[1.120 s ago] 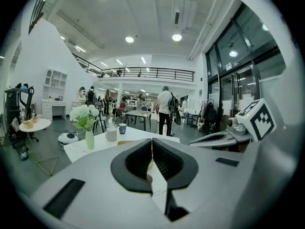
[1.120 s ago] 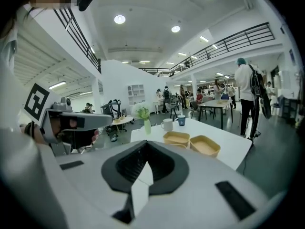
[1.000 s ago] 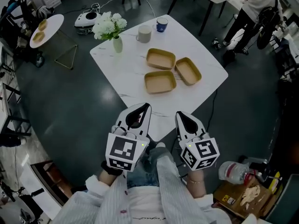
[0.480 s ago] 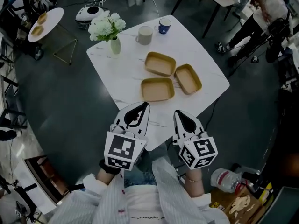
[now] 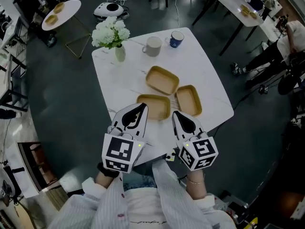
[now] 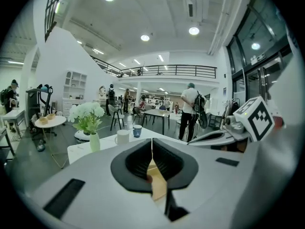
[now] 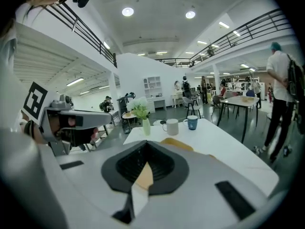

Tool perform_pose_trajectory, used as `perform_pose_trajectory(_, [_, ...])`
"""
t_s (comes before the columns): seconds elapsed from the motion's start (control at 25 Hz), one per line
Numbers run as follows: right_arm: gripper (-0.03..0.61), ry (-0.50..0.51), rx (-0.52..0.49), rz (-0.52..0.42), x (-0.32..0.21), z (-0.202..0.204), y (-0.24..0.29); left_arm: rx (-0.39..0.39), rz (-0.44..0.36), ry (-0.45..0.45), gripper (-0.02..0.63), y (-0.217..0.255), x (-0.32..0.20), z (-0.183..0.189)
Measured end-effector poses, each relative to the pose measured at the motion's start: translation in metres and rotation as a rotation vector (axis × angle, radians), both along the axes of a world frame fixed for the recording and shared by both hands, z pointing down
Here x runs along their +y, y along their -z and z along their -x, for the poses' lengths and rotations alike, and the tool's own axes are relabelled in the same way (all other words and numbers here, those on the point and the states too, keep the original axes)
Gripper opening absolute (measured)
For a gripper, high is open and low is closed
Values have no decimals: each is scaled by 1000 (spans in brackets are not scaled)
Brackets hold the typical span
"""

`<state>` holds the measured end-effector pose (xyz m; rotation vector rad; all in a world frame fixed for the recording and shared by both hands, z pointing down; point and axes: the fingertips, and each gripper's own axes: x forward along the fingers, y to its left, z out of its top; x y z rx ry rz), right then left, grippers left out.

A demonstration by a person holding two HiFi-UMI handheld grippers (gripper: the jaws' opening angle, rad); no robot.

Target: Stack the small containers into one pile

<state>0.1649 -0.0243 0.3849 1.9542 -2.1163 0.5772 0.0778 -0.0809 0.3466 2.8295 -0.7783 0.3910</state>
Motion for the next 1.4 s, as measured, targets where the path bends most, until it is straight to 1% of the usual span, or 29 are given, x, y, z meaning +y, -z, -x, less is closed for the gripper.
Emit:
perform_pose_trajectory(0.28, [12, 166, -1, -2, -22, -22, 2, -15, -5, 137, 21, 8, 1, -15])
perform_pose_trajectory(0.44, [12, 231, -23, -4, -33, -24, 0, -16, -11, 180, 21, 10, 2, -18])
perform_pose_trajectory(0.64, [12, 247, -49, 14, -44, -24, -10, -17, -16, 183, 21, 7, -3, -23])
perform_pose_trajectory(0.92, [12, 255, -30, 53, -55, -20, -17, 8, -17, 182, 21, 11, -17, -26])
perform_pose_trajectory(1.08, [12, 261, -15, 72, -65, -22, -21, 9, 1, 192, 21, 5, -26, -24])
perform_pose_trajectory(1.2, [12, 263, -1, 82, -73, -28, -25, -3, 14, 196, 21, -3, -31, -23])
perform_pose_trajectory(1.4, [12, 295, 20, 90, -85, -32, -30, -18, 45, 198, 21, -18, -36, -22])
